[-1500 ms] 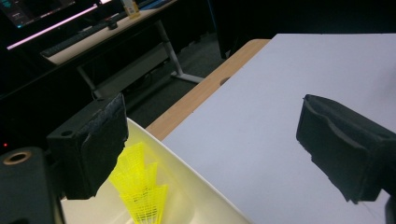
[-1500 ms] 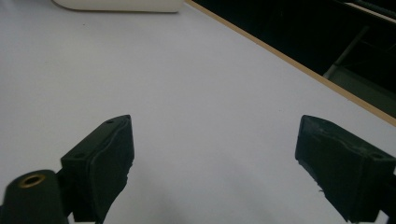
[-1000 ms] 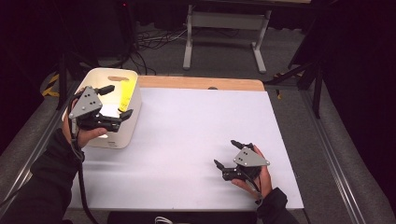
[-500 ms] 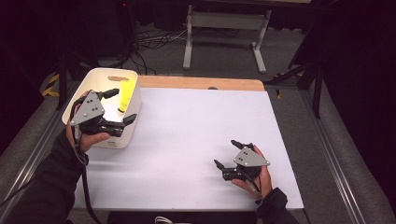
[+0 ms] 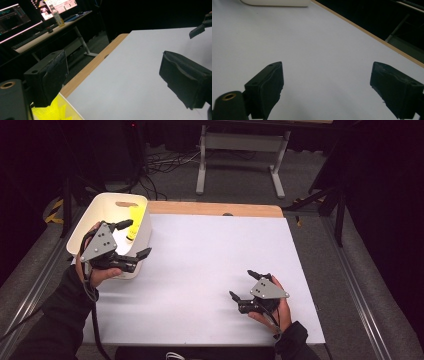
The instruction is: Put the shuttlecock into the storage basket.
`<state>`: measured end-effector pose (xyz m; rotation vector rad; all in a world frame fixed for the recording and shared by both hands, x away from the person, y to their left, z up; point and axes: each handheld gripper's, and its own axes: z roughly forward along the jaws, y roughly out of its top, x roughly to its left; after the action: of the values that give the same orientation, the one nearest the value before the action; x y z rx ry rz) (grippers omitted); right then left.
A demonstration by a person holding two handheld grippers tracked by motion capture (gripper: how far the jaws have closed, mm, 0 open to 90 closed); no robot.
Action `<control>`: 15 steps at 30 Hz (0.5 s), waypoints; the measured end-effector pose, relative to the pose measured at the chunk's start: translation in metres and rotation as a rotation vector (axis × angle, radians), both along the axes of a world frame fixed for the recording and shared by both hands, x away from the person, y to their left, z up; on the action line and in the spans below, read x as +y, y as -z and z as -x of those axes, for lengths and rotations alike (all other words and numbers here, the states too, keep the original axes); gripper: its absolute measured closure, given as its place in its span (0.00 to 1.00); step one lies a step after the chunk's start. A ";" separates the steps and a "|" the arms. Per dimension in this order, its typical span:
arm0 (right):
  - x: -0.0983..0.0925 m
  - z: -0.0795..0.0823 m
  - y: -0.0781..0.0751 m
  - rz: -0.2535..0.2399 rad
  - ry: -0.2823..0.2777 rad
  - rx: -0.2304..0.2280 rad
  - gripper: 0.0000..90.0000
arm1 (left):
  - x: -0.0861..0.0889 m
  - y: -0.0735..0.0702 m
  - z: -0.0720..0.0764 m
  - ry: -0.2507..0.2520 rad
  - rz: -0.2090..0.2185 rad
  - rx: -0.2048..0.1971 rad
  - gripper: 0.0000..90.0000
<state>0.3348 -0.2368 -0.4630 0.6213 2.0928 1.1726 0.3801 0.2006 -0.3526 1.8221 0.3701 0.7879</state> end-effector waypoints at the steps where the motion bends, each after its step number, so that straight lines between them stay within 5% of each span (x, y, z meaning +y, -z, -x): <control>1: 0.000 0.000 0.000 0.000 0.000 0.000 0.14 | -0.001 0.001 0.000 0.001 0.000 0.001 0.10; 15: 0.000 0.000 0.000 -0.001 -0.001 -0.003 0.14 | -0.009 0.009 0.008 0.028 0.004 -0.005 0.10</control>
<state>0.3344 -0.2367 -0.4626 0.6183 2.0910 1.1743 0.3722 0.1916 -0.3615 1.8178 0.3416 0.7712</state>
